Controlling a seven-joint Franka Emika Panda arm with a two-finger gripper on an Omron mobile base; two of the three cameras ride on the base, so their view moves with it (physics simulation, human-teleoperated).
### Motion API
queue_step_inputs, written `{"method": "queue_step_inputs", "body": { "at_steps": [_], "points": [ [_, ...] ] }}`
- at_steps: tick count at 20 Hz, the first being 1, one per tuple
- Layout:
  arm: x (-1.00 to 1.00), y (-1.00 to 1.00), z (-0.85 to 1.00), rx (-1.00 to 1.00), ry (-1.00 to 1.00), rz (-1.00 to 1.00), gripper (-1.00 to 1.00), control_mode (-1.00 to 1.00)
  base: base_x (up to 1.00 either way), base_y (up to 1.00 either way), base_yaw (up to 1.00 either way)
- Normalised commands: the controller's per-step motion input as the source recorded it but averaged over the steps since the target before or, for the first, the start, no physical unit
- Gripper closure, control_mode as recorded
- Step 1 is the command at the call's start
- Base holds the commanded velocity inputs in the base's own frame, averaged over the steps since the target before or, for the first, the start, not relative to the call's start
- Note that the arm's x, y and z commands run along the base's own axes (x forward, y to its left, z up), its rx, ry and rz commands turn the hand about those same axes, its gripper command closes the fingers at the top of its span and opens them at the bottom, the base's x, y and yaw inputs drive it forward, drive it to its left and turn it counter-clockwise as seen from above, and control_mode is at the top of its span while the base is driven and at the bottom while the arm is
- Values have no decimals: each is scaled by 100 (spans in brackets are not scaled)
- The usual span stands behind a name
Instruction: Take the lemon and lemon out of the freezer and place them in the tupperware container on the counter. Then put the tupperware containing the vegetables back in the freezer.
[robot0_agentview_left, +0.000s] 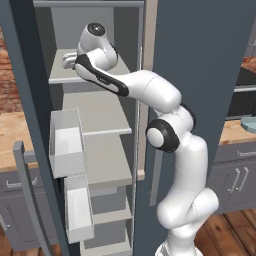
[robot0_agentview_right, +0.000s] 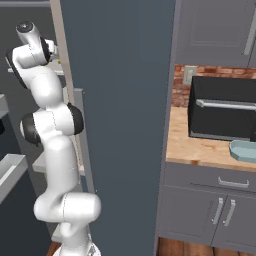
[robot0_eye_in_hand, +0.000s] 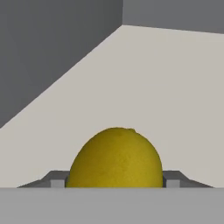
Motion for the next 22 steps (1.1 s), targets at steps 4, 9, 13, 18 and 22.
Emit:
{"method": "queue_step_inputs", "body": {
  "at_steps": [4,9,13,18,22],
  "points": [
    [0,4,-20,0,1,0,100,-100,0,0,0],
    [0,0,-7,0,0,0,100,-100,0,0,0],
    [-27,0,0,0,-4,0,100,-100,0,0,0],
    [-86,-6,0,1,-12,0,100,-100,0,0,0],
    [-100,-36,0,2,-16,0,100,-100,0,0,0]
  ]
}}
